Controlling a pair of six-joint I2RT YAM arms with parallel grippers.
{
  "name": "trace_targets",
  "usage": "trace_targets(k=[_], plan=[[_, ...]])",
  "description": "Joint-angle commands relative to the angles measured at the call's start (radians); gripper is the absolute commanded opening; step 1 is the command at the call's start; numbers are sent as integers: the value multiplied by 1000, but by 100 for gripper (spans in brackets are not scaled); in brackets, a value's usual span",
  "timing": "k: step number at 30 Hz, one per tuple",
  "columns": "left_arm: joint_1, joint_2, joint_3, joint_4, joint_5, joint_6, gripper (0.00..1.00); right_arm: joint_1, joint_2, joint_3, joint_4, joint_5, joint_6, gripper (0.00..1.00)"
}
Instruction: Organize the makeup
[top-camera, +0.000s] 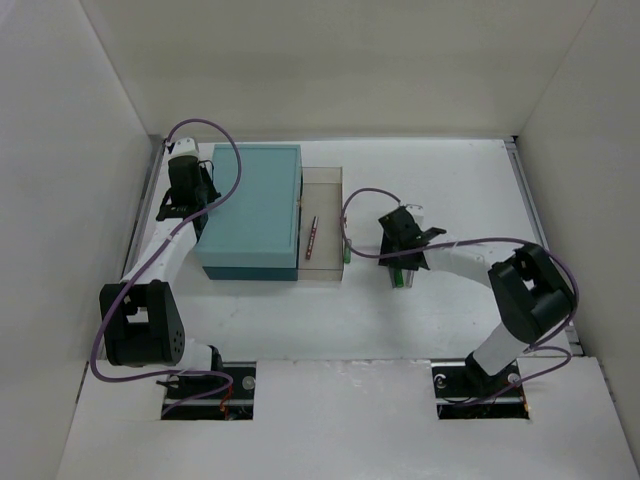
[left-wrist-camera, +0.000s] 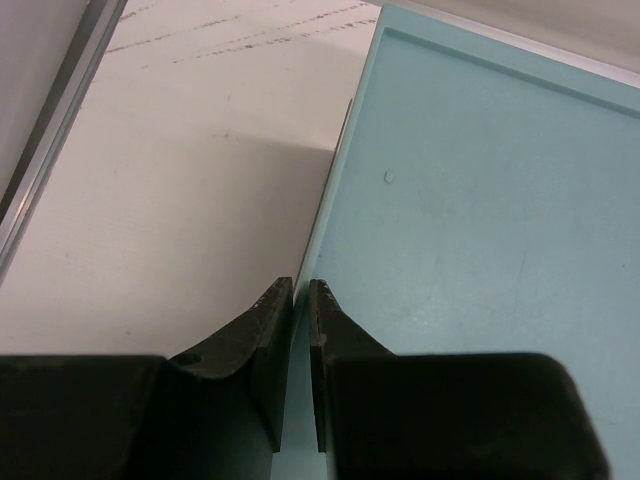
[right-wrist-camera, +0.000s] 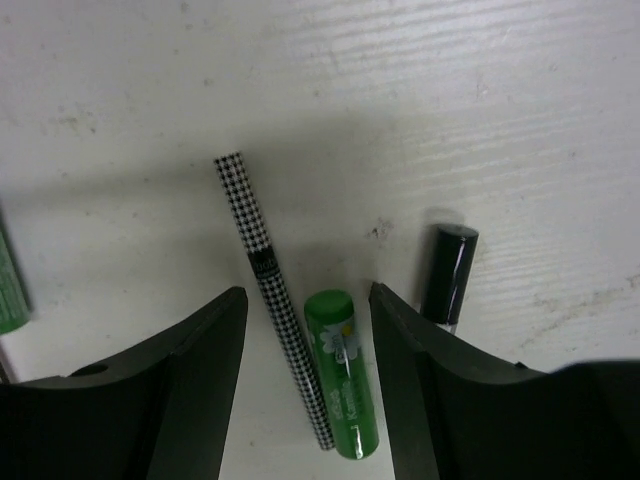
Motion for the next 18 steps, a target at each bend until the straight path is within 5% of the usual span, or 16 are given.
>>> trace_targets(k=[1,5,9,18], plan=[[-23,8,-57,-224,84,-5,9,2,8,-24,32,-3,33,58],[-24,5,-57,-224,84,-5,9,2,-1,-47,36,-4,50,50],[-26,2,-57,-226,83,-5,9,14,-15,-65,30,-4,73,29],[-27,-1,-58,-224,83,-6,9,45,-128,-33,35,-3,55,16]])
